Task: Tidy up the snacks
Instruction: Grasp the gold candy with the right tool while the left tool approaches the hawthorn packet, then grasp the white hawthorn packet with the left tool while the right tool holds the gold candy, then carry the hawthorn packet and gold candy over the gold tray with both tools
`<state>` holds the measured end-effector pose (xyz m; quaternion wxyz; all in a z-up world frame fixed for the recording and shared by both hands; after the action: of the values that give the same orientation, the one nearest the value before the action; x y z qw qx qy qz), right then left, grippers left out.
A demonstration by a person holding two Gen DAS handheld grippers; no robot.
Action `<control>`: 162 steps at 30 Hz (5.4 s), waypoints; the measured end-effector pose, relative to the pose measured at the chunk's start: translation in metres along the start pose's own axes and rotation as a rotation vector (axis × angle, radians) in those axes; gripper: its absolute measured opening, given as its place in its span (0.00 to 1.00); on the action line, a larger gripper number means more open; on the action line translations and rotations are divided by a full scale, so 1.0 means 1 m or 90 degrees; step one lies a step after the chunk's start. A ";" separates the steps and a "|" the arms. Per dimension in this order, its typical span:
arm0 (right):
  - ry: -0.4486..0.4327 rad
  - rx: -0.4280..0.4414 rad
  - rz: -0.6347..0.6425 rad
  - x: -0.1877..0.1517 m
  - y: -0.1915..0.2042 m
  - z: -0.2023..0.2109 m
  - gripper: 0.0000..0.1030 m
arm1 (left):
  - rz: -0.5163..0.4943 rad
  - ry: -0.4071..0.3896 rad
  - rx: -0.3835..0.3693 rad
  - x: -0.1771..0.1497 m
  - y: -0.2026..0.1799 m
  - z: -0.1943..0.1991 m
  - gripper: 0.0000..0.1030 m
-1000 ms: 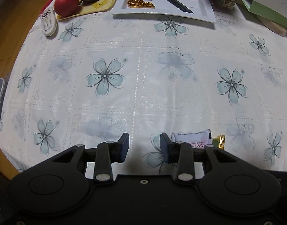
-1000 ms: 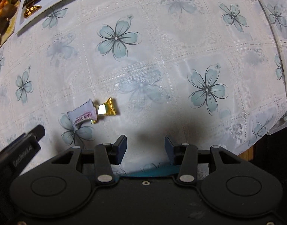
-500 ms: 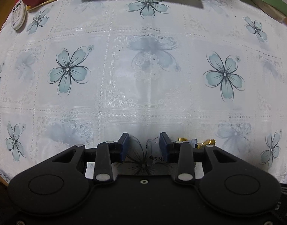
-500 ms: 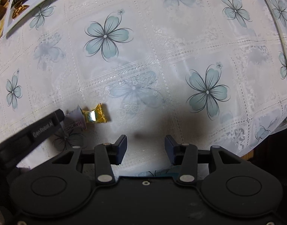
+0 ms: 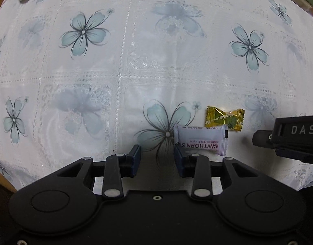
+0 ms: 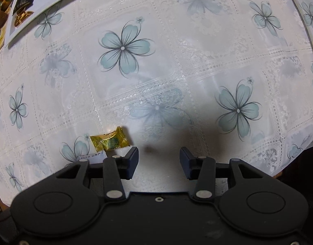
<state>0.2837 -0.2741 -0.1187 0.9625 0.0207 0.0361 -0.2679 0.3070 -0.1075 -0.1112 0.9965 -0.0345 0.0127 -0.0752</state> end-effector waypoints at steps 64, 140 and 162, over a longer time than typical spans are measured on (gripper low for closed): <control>-0.044 0.012 0.176 0.000 0.077 -0.029 0.28 | 0.136 -0.029 -0.039 0.005 0.051 0.042 0.44; -0.039 0.081 -0.043 0.021 -0.045 0.026 0.25 | -0.012 -0.065 -0.025 0.000 -0.049 0.008 0.47; -0.050 0.087 -0.038 0.018 -0.046 0.034 0.25 | -0.027 -0.068 -0.027 0.000 -0.053 0.004 0.24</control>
<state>0.2769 -0.3248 -0.0874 0.9511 0.0749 -0.0194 -0.2991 0.2995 -0.1593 -0.1032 0.9930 -0.0601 -0.0393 -0.0943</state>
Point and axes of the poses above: each gripper's, at about its wrist camera, not at the fingertips, and z roughly against the way its jaws point, y to its left, x to its top, the point moved 6 cm from there along -z, roughly the way its jaws point, and after that the axes turned 3 degrees about z, right-handed, at the moved point
